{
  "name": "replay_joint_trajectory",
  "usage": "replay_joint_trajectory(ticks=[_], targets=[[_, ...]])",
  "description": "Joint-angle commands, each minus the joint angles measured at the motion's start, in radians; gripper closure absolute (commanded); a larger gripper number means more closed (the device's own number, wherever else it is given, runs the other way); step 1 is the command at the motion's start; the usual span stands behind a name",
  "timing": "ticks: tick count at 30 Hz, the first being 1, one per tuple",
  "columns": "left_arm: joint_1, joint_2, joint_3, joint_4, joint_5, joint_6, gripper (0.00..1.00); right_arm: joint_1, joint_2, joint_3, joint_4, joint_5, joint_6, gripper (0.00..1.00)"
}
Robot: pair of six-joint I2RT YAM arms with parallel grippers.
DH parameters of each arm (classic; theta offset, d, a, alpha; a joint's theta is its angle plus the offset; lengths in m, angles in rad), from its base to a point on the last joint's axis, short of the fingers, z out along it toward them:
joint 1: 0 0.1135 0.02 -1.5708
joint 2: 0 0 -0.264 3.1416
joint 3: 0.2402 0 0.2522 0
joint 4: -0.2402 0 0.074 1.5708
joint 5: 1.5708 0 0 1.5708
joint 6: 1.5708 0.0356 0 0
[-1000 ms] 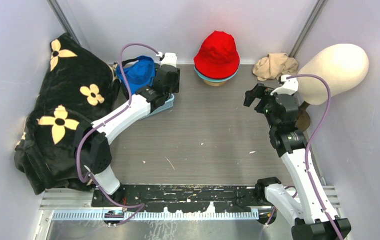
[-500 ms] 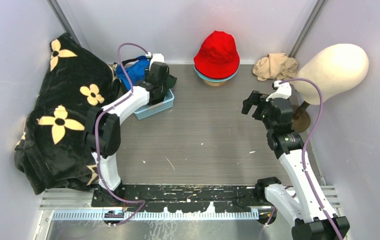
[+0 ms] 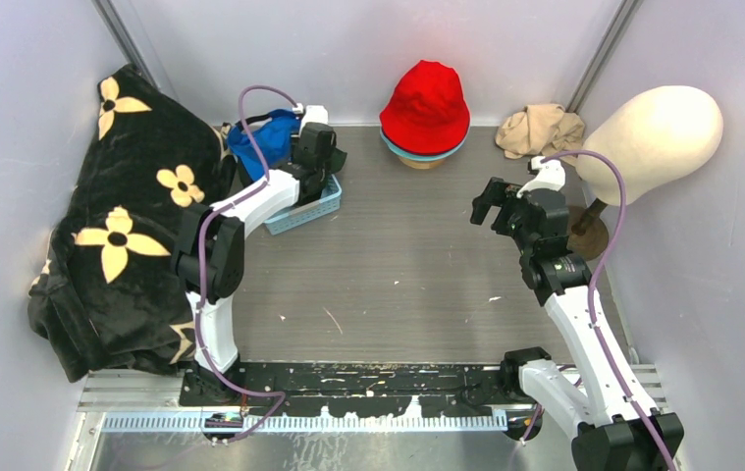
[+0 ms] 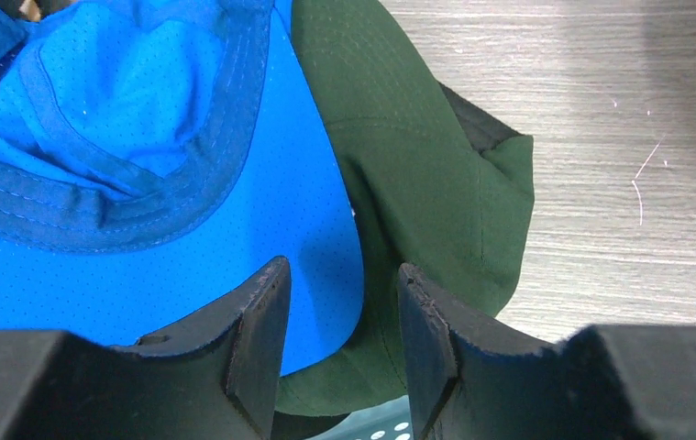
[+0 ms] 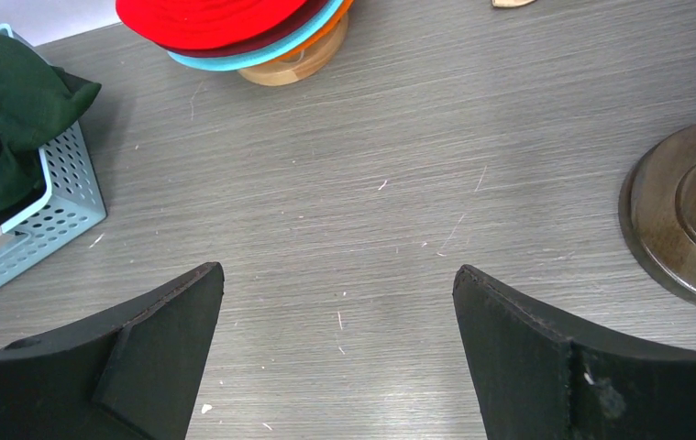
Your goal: Stack the hats
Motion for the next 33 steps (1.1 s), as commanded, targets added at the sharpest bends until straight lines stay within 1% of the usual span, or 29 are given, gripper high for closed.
replay_joint_trajectory(ticks=[1,9,16,17,19,21,22,23,29,33], targets=[[-0.001,0.02,0.012,0.099,-0.049,0.037,0.53,-0.003,0.001,0.01,0.068,-0.014,-0.017,0.0],[-0.001,0.051,0.013,0.095,-0.091,0.074,0.53,-0.002,0.006,0.011,0.075,-0.02,-0.017,0.0],[-0.001,0.036,-0.026,0.142,-0.183,0.131,0.55,-0.002,0.003,0.004,0.081,-0.029,-0.016,0.0],[-0.001,0.03,-0.033,0.151,-0.195,0.141,0.57,-0.002,0.002,0.003,0.081,-0.03,-0.015,0.0],[0.0,0.02,-0.051,0.173,-0.213,0.162,0.64,-0.002,0.0,0.001,0.084,-0.031,-0.014,0.0],[-0.001,0.01,-0.064,0.192,-0.221,0.181,0.78,-0.002,-0.002,0.0,0.084,-0.034,-0.014,0.0],[0.0,0.002,-0.067,0.195,-0.221,0.19,0.93,-0.002,-0.003,0.0,0.086,-0.035,-0.013,0.0],[-0.002,-0.006,-0.067,0.191,-0.224,0.196,1.0,-0.002,-0.004,0.0,0.086,-0.037,-0.013,0.0],[-0.046,-0.095,-0.069,0.227,-0.283,0.296,1.0,-0.002,-0.007,-0.002,0.092,-0.044,-0.009,0.0],[-0.093,-0.171,-0.03,0.229,-0.303,0.379,1.0,-0.002,-0.006,0.0,0.102,-0.055,-0.005,0.0]])
